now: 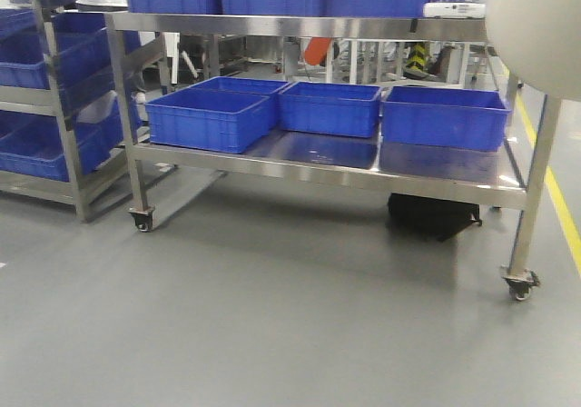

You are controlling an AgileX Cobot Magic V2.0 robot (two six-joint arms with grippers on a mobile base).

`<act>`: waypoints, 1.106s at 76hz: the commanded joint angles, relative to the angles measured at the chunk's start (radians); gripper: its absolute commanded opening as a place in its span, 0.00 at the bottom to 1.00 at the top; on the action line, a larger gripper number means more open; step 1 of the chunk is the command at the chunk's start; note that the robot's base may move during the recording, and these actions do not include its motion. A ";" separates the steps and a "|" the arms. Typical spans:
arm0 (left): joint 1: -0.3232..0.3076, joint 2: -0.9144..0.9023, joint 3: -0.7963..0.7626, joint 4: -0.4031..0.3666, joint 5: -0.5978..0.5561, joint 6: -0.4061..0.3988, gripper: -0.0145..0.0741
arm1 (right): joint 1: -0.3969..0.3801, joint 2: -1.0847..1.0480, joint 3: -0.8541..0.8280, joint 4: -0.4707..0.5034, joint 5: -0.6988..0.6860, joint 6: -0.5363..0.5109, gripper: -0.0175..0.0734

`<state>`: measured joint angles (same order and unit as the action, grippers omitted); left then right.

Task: Move white bin to right shelf second layer
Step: 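Turn the base past the blue-crate racks carrying the bin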

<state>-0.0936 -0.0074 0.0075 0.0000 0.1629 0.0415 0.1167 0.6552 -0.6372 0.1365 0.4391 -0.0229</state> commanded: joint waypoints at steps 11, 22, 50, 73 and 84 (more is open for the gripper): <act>-0.005 -0.014 0.037 0.000 -0.085 -0.003 0.26 | -0.004 -0.003 -0.033 0.009 -0.097 0.001 0.25; -0.005 -0.014 0.037 0.000 -0.085 -0.003 0.26 | -0.004 -0.003 -0.033 0.009 -0.097 0.001 0.25; -0.005 -0.014 0.037 0.000 -0.085 -0.003 0.26 | -0.004 -0.003 -0.033 0.009 -0.097 0.001 0.25; -0.005 -0.014 0.037 0.000 -0.085 -0.003 0.26 | -0.004 -0.003 -0.033 0.009 -0.097 0.001 0.25; -0.005 -0.014 0.037 0.000 -0.085 -0.003 0.26 | -0.004 -0.003 -0.033 0.009 -0.097 0.001 0.25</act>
<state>-0.0936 -0.0074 0.0075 0.0000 0.1629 0.0415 0.1167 0.6552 -0.6372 0.1365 0.4391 -0.0229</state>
